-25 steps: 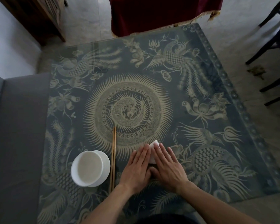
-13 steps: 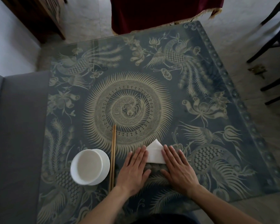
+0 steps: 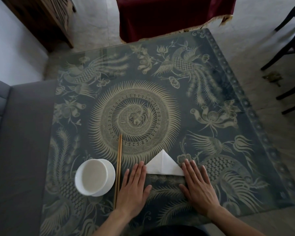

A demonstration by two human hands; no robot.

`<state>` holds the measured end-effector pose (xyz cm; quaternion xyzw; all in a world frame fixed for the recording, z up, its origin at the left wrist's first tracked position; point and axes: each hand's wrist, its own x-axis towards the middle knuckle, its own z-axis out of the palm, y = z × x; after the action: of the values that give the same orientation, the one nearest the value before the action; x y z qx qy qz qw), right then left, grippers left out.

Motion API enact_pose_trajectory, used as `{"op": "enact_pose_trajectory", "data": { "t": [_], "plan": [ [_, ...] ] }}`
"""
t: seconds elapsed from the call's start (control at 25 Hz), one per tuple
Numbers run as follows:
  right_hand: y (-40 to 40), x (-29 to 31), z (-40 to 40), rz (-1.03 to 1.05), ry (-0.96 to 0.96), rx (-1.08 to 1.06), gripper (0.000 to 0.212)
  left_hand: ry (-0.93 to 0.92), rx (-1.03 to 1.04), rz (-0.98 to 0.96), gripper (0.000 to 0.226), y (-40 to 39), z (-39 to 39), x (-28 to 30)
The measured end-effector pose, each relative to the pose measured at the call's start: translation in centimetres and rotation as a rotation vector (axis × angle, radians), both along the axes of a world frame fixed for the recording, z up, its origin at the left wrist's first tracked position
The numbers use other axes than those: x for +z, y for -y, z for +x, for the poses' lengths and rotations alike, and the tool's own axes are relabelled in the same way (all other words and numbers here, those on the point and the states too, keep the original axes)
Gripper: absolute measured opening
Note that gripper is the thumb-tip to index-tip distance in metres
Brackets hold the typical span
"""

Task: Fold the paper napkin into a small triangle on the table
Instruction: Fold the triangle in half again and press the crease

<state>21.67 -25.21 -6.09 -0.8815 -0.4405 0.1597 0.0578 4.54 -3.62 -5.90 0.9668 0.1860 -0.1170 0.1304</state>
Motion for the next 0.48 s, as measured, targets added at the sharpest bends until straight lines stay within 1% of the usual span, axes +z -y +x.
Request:
{"op": "enact_pose_trajectory", "data": {
  "t": [0.12, 0.28, 0.36, 0.48],
  "plan": [
    [-1.4, 0.8, 0.6, 0.071, 0.004, -0.038, 0.067, 0.082, 0.091, -0.027, 0.065, 0.3, 1.1, 0.9],
    [-5.3, 2.5, 2.3, 0.178, -0.006, 0.01, 0.052, 0.149, 0.279, -0.09, 0.051, -0.2, 3.7, 2.0],
    [-7.6, 3.1, 3.1, 0.143, -0.055, -0.008, 0.059, 0.113, 0.35, -0.125, 0.046, -0.5, 4.7, 2.3],
    [-10.4, 3.4, 4.1, 0.004, -0.152, -0.035, 0.071, 0.049, 0.413, -0.143, 0.042, -0.8, 5.3, 2.4]
  ]
}}
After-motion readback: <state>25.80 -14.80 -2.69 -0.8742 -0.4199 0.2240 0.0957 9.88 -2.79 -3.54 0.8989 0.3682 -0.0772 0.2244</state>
